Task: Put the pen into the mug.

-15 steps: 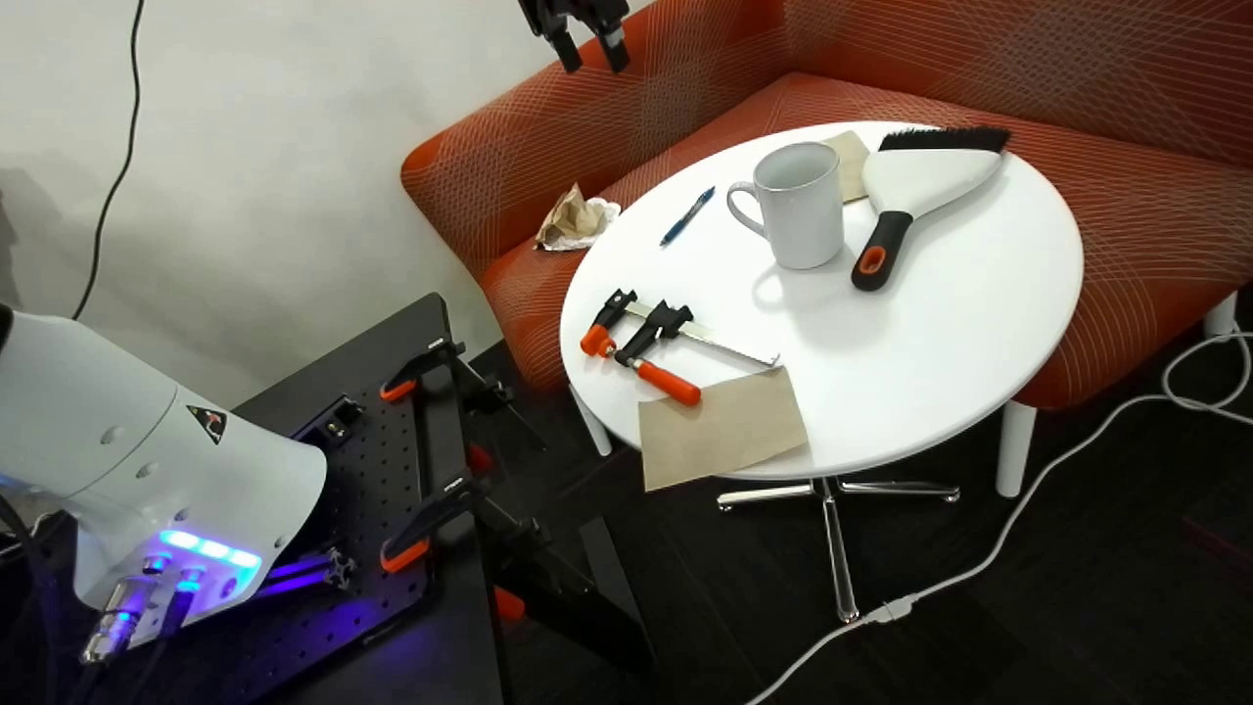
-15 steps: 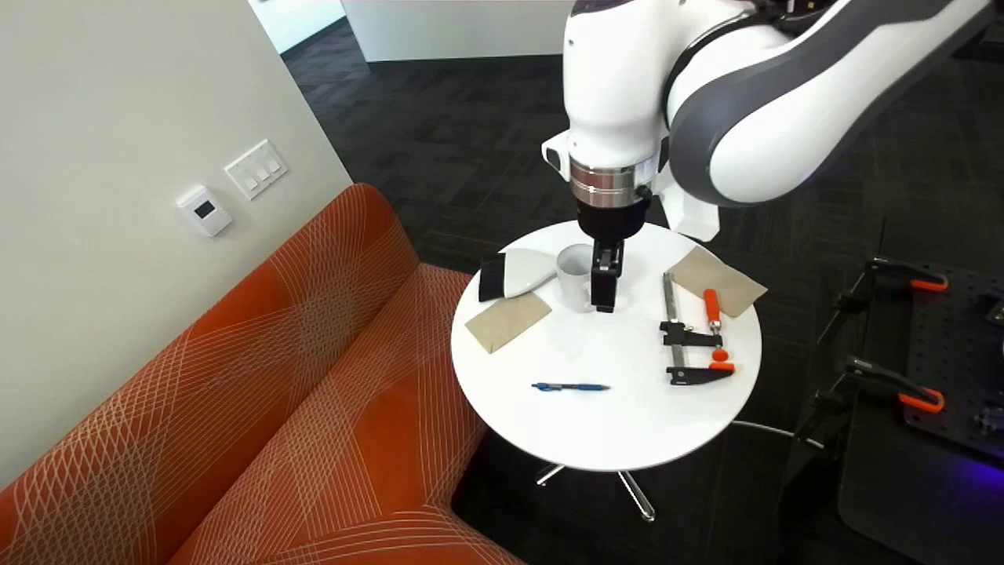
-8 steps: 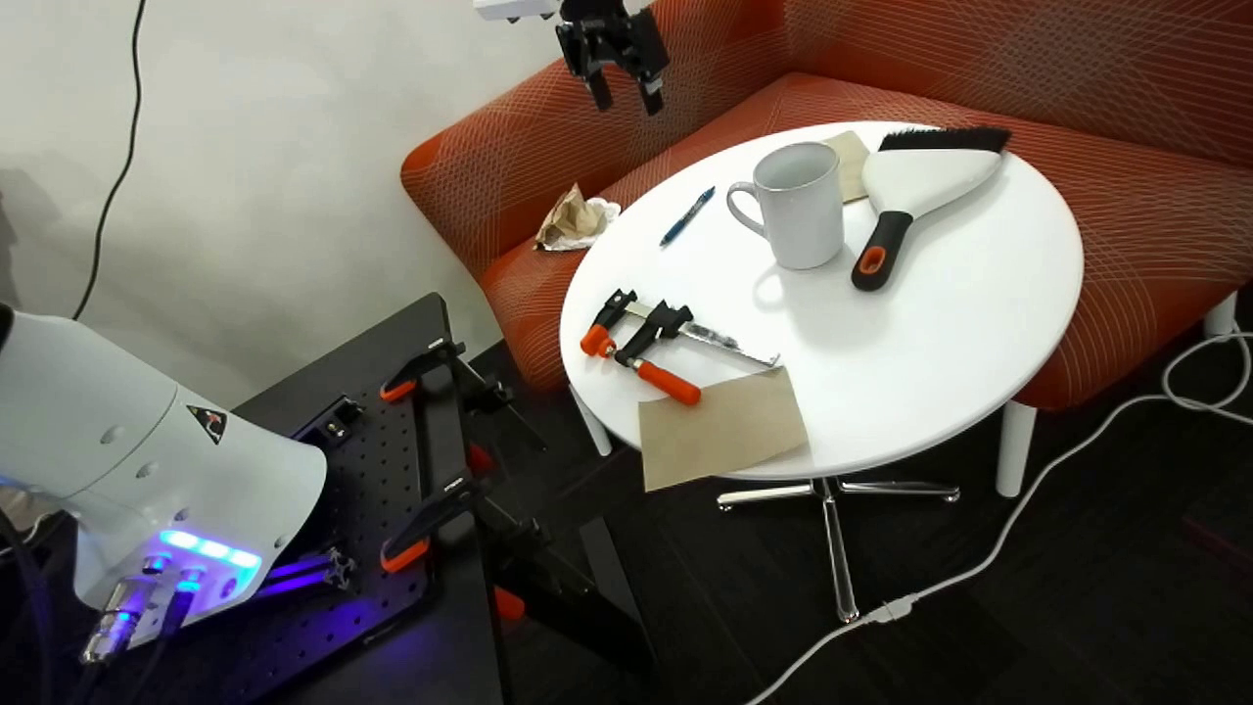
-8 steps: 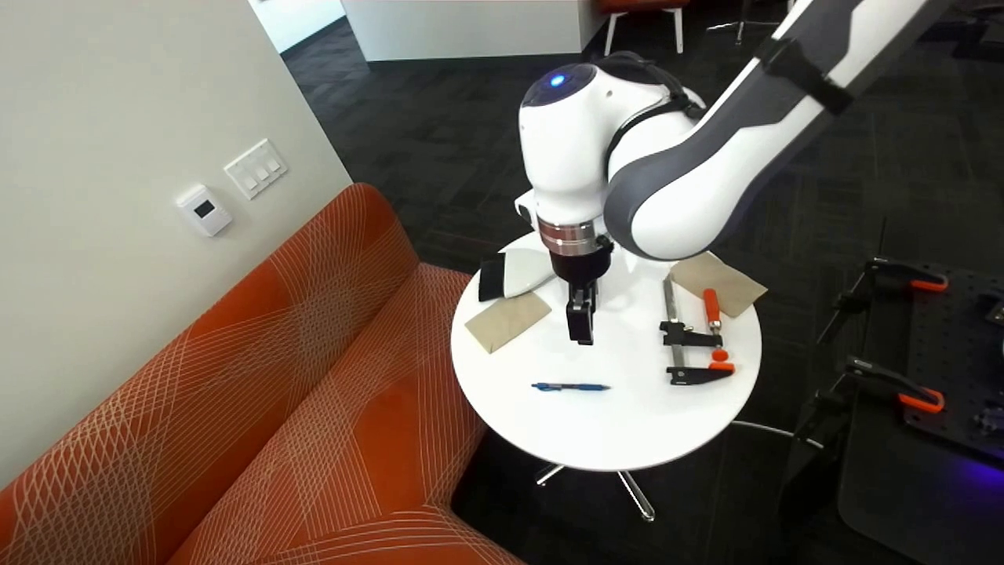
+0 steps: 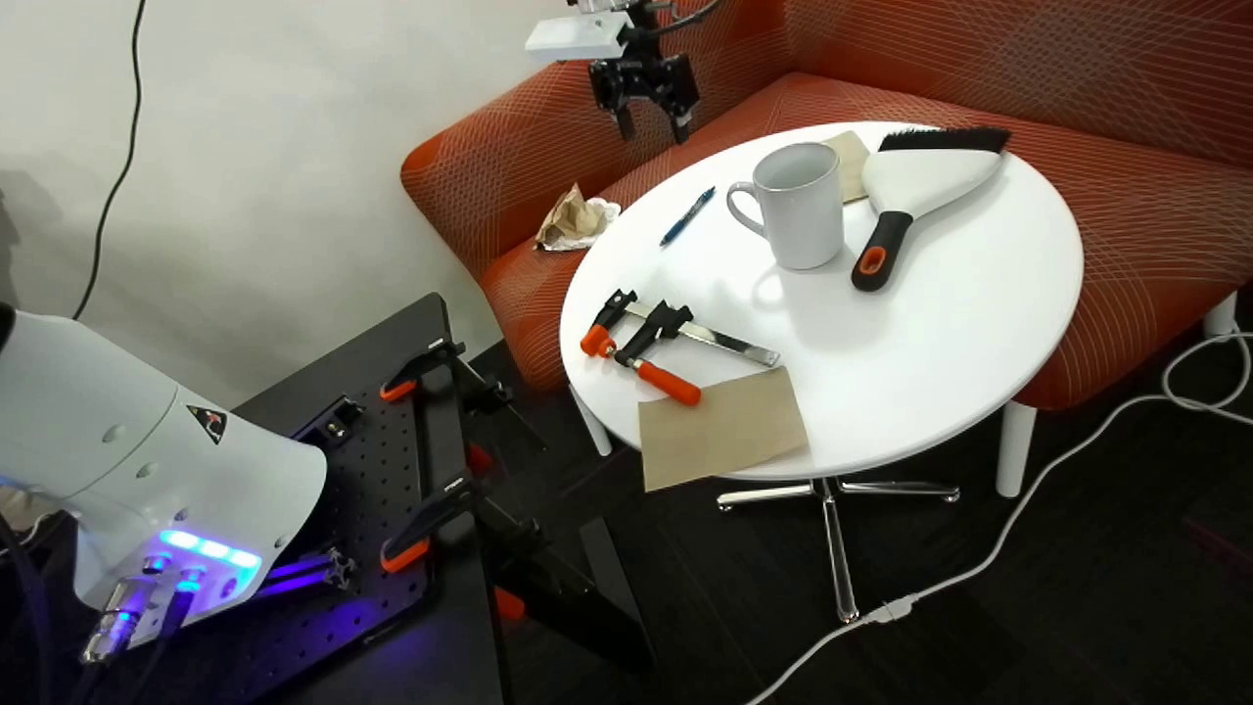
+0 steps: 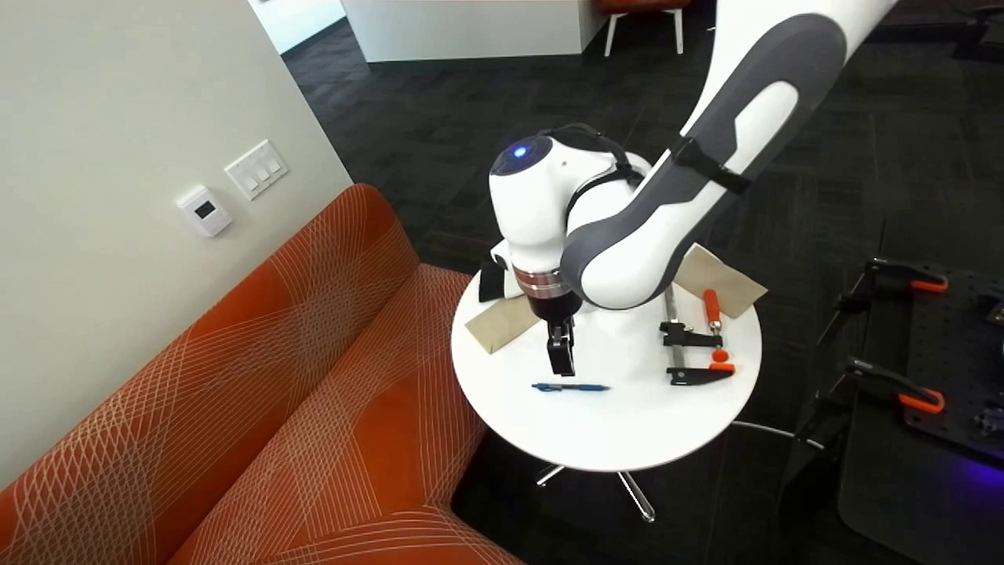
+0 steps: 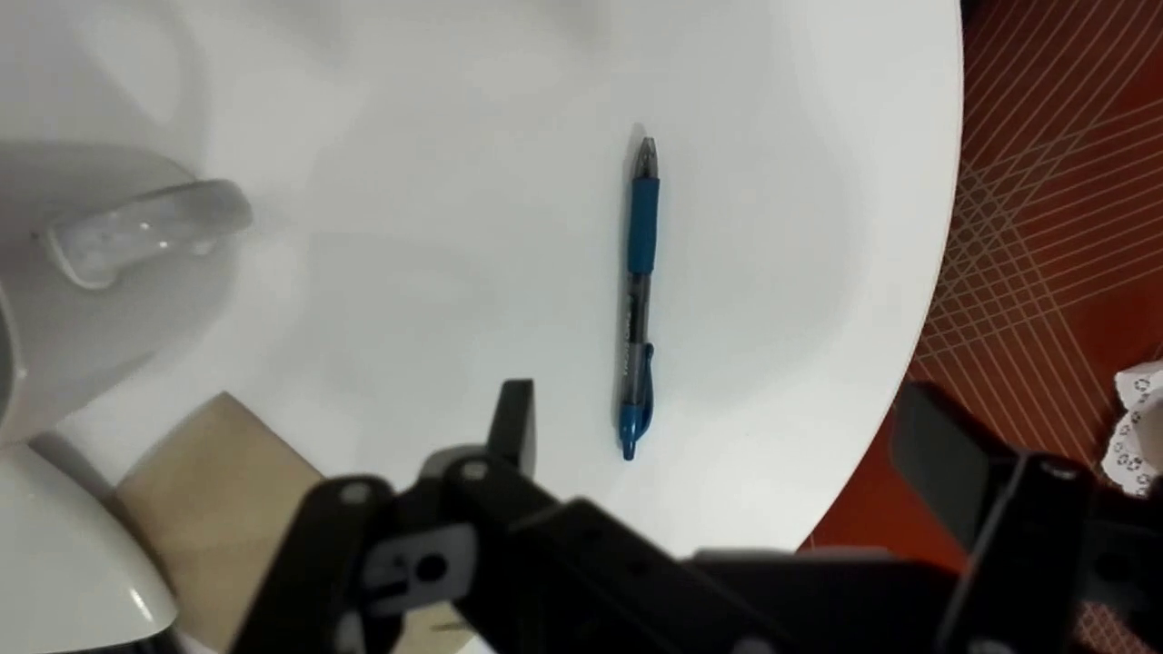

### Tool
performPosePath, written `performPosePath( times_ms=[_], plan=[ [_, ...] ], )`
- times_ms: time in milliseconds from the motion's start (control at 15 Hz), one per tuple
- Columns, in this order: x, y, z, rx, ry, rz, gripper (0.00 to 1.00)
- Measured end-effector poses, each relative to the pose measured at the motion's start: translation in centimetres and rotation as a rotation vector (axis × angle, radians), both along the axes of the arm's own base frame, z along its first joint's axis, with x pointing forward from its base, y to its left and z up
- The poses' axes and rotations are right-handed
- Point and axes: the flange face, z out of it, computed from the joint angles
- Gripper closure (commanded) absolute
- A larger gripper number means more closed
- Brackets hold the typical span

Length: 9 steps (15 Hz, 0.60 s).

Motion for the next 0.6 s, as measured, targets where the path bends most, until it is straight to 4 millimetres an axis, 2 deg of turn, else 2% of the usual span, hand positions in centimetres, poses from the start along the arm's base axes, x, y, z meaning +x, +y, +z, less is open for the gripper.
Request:
performPosePath(
  times_ms=[333, 600],
  plan=[
    [1.1, 1.6, -3.7, -0.007, 0.012, 0.057, 0.0],
    [2.1, 1.8, -6.1, -0.009, 0.017, 0.058, 0.0]
  ],
)
